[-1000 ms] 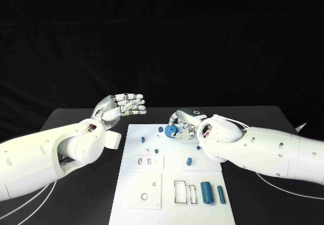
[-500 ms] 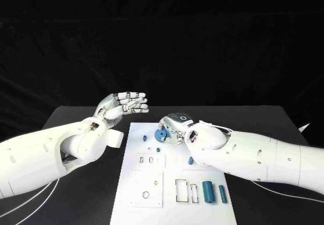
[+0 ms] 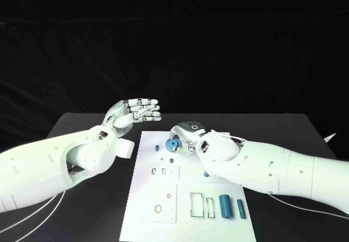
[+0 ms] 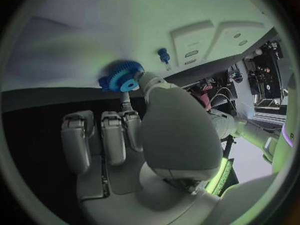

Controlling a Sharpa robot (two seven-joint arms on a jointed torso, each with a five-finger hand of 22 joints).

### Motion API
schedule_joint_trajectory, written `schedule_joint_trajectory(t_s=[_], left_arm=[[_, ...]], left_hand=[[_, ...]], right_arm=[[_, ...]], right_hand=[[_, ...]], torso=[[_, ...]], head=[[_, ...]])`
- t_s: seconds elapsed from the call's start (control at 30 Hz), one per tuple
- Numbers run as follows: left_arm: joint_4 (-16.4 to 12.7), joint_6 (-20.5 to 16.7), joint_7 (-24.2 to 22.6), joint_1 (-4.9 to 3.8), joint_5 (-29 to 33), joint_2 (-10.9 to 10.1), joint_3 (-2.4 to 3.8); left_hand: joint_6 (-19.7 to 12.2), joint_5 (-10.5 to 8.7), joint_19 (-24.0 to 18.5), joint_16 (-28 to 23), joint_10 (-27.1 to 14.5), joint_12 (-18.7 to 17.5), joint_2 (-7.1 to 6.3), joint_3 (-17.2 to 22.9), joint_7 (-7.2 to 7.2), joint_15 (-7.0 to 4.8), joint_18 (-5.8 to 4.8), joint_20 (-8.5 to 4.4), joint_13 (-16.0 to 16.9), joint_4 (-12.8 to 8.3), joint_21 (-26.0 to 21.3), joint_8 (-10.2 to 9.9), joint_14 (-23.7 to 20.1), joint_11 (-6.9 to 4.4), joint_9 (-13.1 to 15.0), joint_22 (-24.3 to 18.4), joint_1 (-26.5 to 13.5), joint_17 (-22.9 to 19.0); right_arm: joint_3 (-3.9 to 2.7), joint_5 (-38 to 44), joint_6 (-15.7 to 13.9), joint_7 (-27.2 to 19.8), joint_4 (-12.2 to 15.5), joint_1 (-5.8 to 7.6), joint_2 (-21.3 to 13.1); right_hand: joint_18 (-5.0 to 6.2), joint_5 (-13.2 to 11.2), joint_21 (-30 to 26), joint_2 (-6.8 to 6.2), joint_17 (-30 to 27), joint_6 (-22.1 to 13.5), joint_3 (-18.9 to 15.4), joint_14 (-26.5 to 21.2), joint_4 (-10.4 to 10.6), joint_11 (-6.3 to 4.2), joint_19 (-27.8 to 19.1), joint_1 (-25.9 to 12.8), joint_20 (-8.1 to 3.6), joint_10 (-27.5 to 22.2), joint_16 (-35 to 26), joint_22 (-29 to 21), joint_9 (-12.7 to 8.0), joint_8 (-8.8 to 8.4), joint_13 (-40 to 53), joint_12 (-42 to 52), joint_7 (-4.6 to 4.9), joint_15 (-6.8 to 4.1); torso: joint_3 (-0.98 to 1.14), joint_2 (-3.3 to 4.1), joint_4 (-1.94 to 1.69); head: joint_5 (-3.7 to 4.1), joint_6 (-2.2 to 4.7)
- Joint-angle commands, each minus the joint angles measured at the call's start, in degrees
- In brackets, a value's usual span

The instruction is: Assemble the parts on the task board

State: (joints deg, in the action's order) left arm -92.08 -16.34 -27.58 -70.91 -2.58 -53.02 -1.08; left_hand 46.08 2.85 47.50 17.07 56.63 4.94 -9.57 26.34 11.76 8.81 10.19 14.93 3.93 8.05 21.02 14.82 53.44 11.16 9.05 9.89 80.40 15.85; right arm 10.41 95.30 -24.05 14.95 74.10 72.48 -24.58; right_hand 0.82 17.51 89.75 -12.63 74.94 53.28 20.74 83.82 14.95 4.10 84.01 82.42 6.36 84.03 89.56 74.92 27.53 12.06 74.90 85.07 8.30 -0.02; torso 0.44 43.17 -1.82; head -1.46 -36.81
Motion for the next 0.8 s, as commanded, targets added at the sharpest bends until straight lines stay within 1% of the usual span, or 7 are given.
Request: schedule_joint_trajectory(t_s=[0.03, 0.23, 0.37, 0.53, 0.6, 0.67, 0.8], left_arm=[[-0.09, 0.26, -0.66, -0.11, -0.24, 0.11, 0.05], [-0.04, 0.4, -0.54, -0.11, -0.24, 0.13, 0.05], [-0.01, 0.44, -0.49, -0.12, -0.24, 0.13, 0.05], [0.01, 0.51, -0.42, -0.12, -0.24, 0.13, 0.05], [0.04, 0.52, -0.39, -0.12, -0.24, 0.12, 0.05], [0.08, 0.5, -0.37, -0.12, -0.24, 0.09, 0.05], [0.19, 0.49, -0.35, -0.12, -0.24, 0.07, 0.05]], left_hand=[[-0.16, 0.1, -0.46, -0.38, 0.01, -0.21, 0.42, 0.08, 3.06, -0.06, 0.14, -0.13, 0.05, -0.11, 0.34, -0.14, -0.29, 0.31, -0.03, 0.06, -0.15, 0.09], [-0.16, 0.1, -0.46, -0.38, 0.01, -0.21, 0.42, 0.08, 3.06, -0.06, 0.14, -0.13, 0.05, -0.11, 0.34, -0.14, -0.29, 0.31, -0.03, 0.06, -0.15, 0.09], [-0.16, 0.1, -0.46, -0.38, 0.01, -0.21, 0.42, 0.08, 3.06, -0.06, 0.14, -0.13, 0.05, -0.11, 0.34, -0.14, -0.29, 0.31, -0.03, 0.06, -0.15, 0.09], [-0.18, 0.1, -0.55, -0.41, 0.01, -0.25, 0.39, 0.07, 3.09, -0.03, 0.13, -0.11, 0.05, -0.12, 0.35, -0.15, -0.36, 0.33, -0.03, 0.06, -0.2, 0.15], [-0.18, 0.1, -0.55, -0.41, 0.01, -0.25, 0.39, 0.07, 3.09, -0.03, 0.13, -0.11, 0.05, -0.12, 0.35, -0.15, -0.36, 0.33, -0.03, 0.06, -0.2, 0.15], [-0.19, 0.1, -0.56, -0.42, 0.01, -0.26, 0.39, 0.06, 3.09, -0.03, 0.13, -0.1, 0.05, -0.12, 0.35, -0.16, -0.37, 0.34, -0.03, 0.06, -0.21, 0.16], [-0.19, 0.1, -0.58, -0.43, 0.01, -0.27, 0.39, 0.05, 3.1, -0.02, 0.13, -0.1, 0.05, -0.1, 0.36, -0.16, -0.38, 0.34, -0.03, 0.06, -0.24, 0.17]], right_arm=[[0.0, 1.25, 0.83, -0.46, -0.9, -0.05, 0.39], [0.0, 1.23, 1.45, -0.5, -2.02, -0.05, 0.98], [0.0, 1.05, 2.01, -0.56, -2.48, -0.05, 1.29], [0.0, 0.39, 2.79, -0.59, -2.78, -0.06, 1.38], [0.0, -0.05, 3.08, -0.69, -2.82, -0.06, 1.3], [0.0, -0.31, 3.31, -0.76, -2.84, -0.06, 1.22], [0.0, -0.79, 3.72, -0.87, -2.76, -0.06, 0.96]], right_hand=[[-0.78, -0.42, 0.13, 0.05, 14.09, 0.03, 0.42, 5.96, -0.03, -0.4, 5.88, -0.76, -0.46, 1.96, 0.12, 14.97, -0.1, -0.36, 10.0, -0.28, 0.18, -0.31], [-0.7, -0.87, -0.11, -0.33, 14.0, -0.4, 0.78, 5.93, -0.12, -0.24, 5.67, -1.23, -0.41, 1.71, 0.09, 14.75, -0.32, -0.83, 9.7, -0.62, 0.38, -0.22], [-0.59, -2.18, -0.45, -1.05, 13.71, -1.81, 1.2, 5.86, -0.2, 0.26, 5.37, -2.46, -0.08, 1.05, -0.02, 14.45, -0.88, -2.22, 8.92, -1.51, 0.94, 0.21], [-0.51, -3.62, -0.72, -1.25, 13.5, -3.28, 0.95, 5.81, 0.08, 0.65, 5.15, -4.06, 0.34, 0.4, -0.09, 14.22, -1.3, -3.57, 8.21, -2.33, 1.35, 0.66], [-0.49, -3.86, -0.79, -1.1, 13.47, -3.58, 0.43, 5.8, 0.65, 0.79, 5.09, -5.36, 0.52, 0.24, -0.11, 14.17, -1.38, -4.03, 8.05, -2.53, 1.46, 0.81], [-0.47, -3.56, -0.86, -0.44, 13.46, -3.47, -0.05, 5.8, 1.43, 0.85, 5.03, -7.27, 0.63, 0.2, -0.11, 14.12, -1.36, -4.26, 8.03, -2.58, 1.48, 0.88], [-0.5, -3.42, -0.76, 0.25, 13.68, -3.19, -0.49, 5.85, 1.58, 0.83, 5.13, -9.17, 0.67, 0.3, -0.03, 14.22, -1.29, -4.42, 8.16, -2.46, 1.45, 0.88]], torso=[[0.08, -0.04, 0.11], [0.06, -0.08, 0.08], [0.08, -0.03, 0.11], [0.08, -0.08, 0.09], [0.06, -0.09, 0.11], [0.08, -0.08, 0.14], [0.1, -0.1, 0.16]], head=[[-0.22, -0.18], [-0.2, -0.1], [-0.24, -0.08], [-0.2, -0.16], [-0.22, -0.14], [-0.27, -0.15], [-0.29, -0.14]])
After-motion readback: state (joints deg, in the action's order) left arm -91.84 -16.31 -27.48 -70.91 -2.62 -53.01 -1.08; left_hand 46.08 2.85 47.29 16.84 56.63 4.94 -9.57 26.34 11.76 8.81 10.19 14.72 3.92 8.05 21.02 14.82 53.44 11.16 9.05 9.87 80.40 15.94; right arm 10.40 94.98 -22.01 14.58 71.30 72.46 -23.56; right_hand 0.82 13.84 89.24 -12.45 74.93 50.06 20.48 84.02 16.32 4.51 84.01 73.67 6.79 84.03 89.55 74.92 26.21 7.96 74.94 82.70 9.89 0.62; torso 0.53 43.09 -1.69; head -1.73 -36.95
